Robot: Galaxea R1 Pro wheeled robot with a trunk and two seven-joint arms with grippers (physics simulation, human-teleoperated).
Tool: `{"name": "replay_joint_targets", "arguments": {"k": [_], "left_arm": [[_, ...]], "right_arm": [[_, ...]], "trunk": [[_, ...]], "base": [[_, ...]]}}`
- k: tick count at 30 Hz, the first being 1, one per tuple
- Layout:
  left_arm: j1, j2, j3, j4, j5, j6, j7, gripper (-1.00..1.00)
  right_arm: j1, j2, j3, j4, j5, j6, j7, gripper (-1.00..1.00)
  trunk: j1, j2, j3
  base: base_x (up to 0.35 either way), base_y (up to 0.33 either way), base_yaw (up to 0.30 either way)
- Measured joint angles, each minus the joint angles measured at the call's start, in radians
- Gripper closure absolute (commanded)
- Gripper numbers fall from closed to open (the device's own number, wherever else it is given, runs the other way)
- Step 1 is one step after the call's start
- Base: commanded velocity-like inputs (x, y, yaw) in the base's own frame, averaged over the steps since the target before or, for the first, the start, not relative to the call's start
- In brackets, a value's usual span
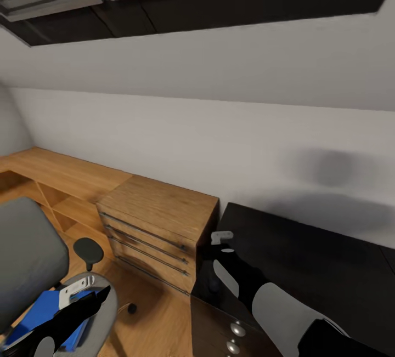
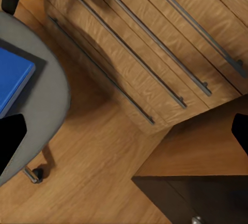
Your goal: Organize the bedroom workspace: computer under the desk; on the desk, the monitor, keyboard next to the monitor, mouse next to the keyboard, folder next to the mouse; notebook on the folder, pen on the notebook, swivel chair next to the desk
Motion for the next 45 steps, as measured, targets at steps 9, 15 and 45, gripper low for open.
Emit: {"name": "replay_joint_targets", "arguments": {"k": [9, 15, 45], "left_arm": [[0.000, 0.001, 0.002, 0.001, -0.002, 0.000, 0.000, -1.00], [0.000, 0.001, 0.003, 0.001, -0.002, 0.000, 0.000, -1.00], [0.000, 0.005, 0.006, 0.002, -0.002, -0.001, 0.000, -1.00]], "right_arm": [[0.001, 0.000, -0.001, 0.001, 0.001, 0.000, -0.005, -1.00], [0.001, 0.000, -0.004, 0.002, 0.001, 0.014, -0.005, -1.00], [0.000, 0.000, -0.015, 0.013, -0.133, 0.166, -0.006, -1.00]], "trunk": [[0.000, 0.000, 0.000], [0.000, 0.000, 0.000], [0.000, 0.000, 0.000]], "base": [[0.000, 0.000, 0.016], [0.000, 0.000, 0.001], [0.000, 0.000, 0.000]]}}
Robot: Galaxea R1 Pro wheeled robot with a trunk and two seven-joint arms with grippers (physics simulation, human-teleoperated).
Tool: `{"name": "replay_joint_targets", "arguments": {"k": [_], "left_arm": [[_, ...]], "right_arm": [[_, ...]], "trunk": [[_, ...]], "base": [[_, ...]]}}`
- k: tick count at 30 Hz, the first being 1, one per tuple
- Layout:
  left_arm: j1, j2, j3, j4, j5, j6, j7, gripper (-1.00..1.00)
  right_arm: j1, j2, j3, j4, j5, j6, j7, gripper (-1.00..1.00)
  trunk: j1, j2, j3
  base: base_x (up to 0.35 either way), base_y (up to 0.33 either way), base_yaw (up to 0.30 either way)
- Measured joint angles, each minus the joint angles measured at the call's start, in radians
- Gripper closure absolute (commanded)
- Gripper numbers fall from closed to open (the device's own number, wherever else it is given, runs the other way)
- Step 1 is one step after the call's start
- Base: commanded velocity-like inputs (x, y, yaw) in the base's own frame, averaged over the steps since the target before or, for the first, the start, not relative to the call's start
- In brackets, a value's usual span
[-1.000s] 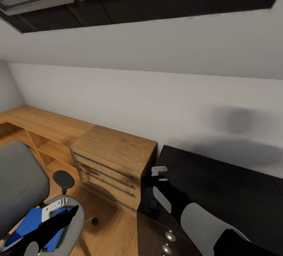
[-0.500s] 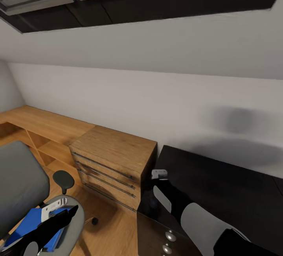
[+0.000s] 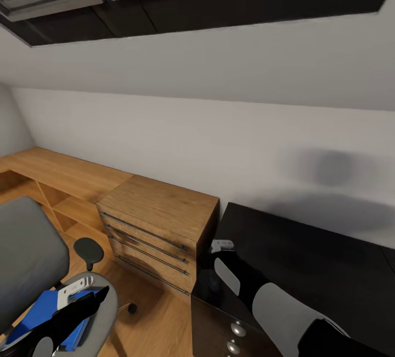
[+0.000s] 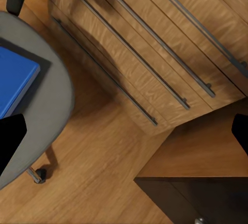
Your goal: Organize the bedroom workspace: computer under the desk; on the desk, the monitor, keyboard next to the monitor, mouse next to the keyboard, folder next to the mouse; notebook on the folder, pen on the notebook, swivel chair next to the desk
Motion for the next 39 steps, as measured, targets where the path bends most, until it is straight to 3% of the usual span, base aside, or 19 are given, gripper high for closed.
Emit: {"name": "replay_joint_targets", "arguments": {"k": [4, 5, 6, 16, 39], "left_arm": [[0.000, 0.000, 0.008, 0.000, 0.000, 0.000, 0.000, -1.00], [0.000, -0.002, 0.038, 0.000, 0.001, 0.000, 0.000, -1.00], [0.000, -0.002, 0.043, 0.000, 0.002, 0.000, 0.000, -1.00], [0.000, -0.004, 0.057, -0.001, 0.003, 0.000, 0.000, -1.00], [0.000, -0.006, 0.059, -0.003, 0.003, -0.002, 0.000, -1.00]], "right_arm": [[0.000, 0.000, -0.003, 0.005, 0.001, 0.003, -0.002, -1.00], [-0.001, 0.000, -0.007, 0.040, 0.001, 0.004, -0.003, -1.00], [-0.001, 0.000, -0.007, 0.048, 0.000, 0.004, -0.003, -1.00], [-0.003, 0.000, -0.012, 0.085, 0.000, 0.010, -0.004, -1.00], [-0.003, 0.000, -0.012, 0.090, 0.000, 0.018, -0.005, -1.00]], "trunk": [[0.000, 0.000, 0.000], [0.000, 0.000, 0.000], [0.000, 0.000, 0.000], [0.000, 0.000, 0.000], [0.081, -0.147, -0.066]], "base": [[0.000, 0.000, 0.000], [0.000, 0.000, 0.000], [0.000, 0.000, 0.000], [0.000, 0.000, 0.000], [0.000, 0.000, 0.000]]}}
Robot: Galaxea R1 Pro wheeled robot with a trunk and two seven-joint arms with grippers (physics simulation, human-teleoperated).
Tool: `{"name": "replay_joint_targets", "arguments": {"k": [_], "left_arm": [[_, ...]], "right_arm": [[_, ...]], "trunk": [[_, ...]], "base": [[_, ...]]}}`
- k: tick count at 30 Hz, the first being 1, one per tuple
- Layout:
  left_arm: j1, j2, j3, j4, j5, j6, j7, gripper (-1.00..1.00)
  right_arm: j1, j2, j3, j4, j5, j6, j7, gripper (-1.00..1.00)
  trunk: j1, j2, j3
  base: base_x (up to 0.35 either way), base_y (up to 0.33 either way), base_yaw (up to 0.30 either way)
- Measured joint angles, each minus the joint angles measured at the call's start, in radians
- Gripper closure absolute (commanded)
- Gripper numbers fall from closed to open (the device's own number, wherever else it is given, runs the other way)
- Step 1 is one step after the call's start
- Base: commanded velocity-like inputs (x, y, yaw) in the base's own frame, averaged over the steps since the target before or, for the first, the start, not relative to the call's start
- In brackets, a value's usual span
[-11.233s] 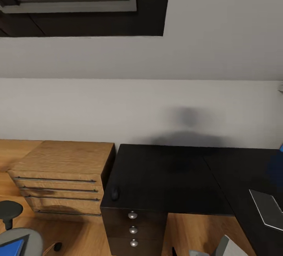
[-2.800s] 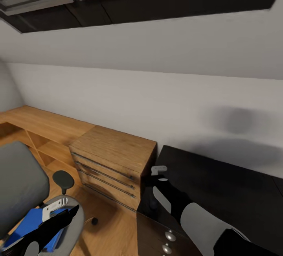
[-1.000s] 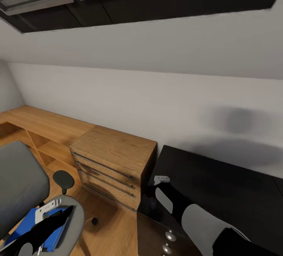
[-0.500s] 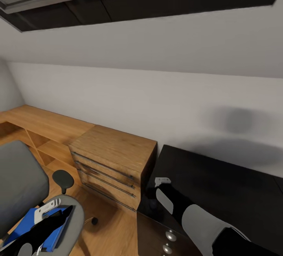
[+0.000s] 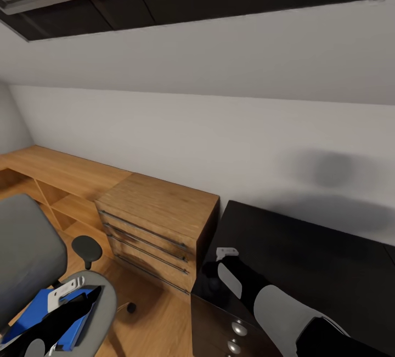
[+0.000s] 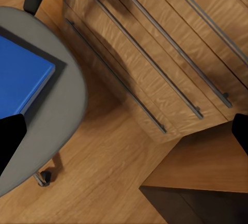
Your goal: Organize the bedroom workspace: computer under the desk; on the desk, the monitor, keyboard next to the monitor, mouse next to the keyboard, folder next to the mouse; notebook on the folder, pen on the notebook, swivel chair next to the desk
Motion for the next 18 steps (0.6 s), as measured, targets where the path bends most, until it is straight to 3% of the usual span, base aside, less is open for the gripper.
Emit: {"name": "replay_joint_targets", "arguments": {"k": [4, 18], "left_arm": [[0.000, 0.000, 0.000, 0.000, 0.000, 0.000, 0.000, -1.00], [0.000, 0.000, 0.000, -0.002, 0.000, -0.002, 0.000, -1.00]], "right_arm": [[0.000, 0.000, 0.000, 0.000, 0.000, 0.000, 0.000, -1.00], [0.000, 0.000, 0.000, 0.000, 0.001, 0.000, 0.000, -1.00]], "trunk": [[0.000, 0.000, 0.000], [0.054, -0.098, -0.044]], "base": [[0.000, 0.000, 0.000], [0.000, 0.000, 0.000]]}}
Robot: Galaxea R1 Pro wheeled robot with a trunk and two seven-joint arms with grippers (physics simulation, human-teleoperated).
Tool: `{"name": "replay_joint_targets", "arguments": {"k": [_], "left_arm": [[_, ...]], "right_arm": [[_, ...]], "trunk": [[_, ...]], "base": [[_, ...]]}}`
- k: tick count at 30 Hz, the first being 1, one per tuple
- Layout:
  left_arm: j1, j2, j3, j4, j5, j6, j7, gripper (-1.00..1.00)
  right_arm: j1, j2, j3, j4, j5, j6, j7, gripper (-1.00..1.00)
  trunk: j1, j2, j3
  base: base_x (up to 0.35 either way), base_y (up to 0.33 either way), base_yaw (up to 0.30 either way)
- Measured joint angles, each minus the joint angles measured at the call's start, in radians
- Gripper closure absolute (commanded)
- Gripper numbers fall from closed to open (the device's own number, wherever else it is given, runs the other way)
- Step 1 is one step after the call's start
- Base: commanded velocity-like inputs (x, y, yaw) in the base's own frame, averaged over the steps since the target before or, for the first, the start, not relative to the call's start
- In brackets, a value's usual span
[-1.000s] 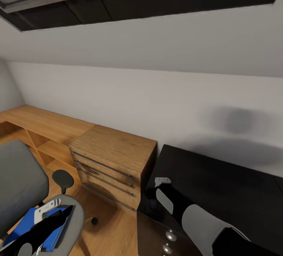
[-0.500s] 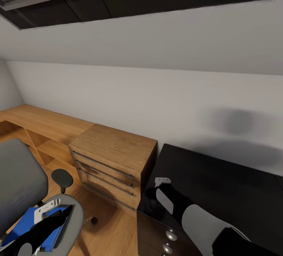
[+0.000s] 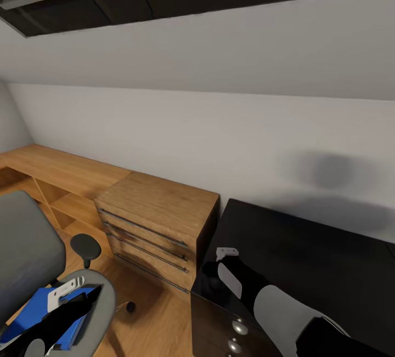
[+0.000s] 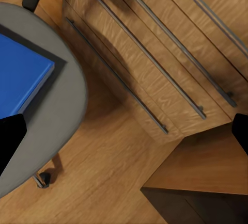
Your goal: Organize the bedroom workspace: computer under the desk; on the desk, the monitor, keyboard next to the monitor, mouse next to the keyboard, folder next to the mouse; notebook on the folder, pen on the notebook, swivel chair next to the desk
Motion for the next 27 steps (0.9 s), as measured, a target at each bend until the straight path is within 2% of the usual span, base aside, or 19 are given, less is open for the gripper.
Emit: {"name": "replay_joint_targets", "arguments": {"k": [11, 18, 19, 22, 27], "left_arm": [[0.000, 0.000, 0.000, 0.000, 0.000, 0.001, 0.000, -1.00], [0.000, 0.000, 0.000, 0.000, 0.000, 0.002, 0.000, -1.00], [0.000, 0.000, 0.000, 0.000, 0.000, 0.002, 0.000, -1.00], [0.000, 0.000, 0.000, 0.000, 0.000, 0.003, -0.001, -1.00], [0.000, 0.000, 0.000, 0.000, 0.000, 0.003, -0.001, -1.00]], "right_arm": [[0.000, 0.000, 0.000, 0.000, 0.000, -0.001, 0.000, -1.00], [0.000, 0.000, 0.000, 0.000, 0.000, -0.001, 0.000, -1.00], [0.000, 0.000, 0.000, 0.001, 0.000, -0.001, 0.000, 1.00], [-0.001, 0.000, 0.005, 0.015, 0.024, -0.004, -0.013, 1.00], [-0.001, 0.000, 0.003, 0.015, 0.020, -0.006, -0.019, 1.00]], "trunk": [[0.042, -0.077, -0.035], [0.042, -0.077, -0.035], [0.042, -0.077, -0.035], [0.042, -0.077, -0.034], [0.042, -0.077, -0.034]], "base": [[0.000, 0.000, 0.000], [0.000, 0.000, 0.000], [0.000, 0.000, 0.000], [0.000, 0.000, 0.000], [0.000, 0.000, 0.000]]}}
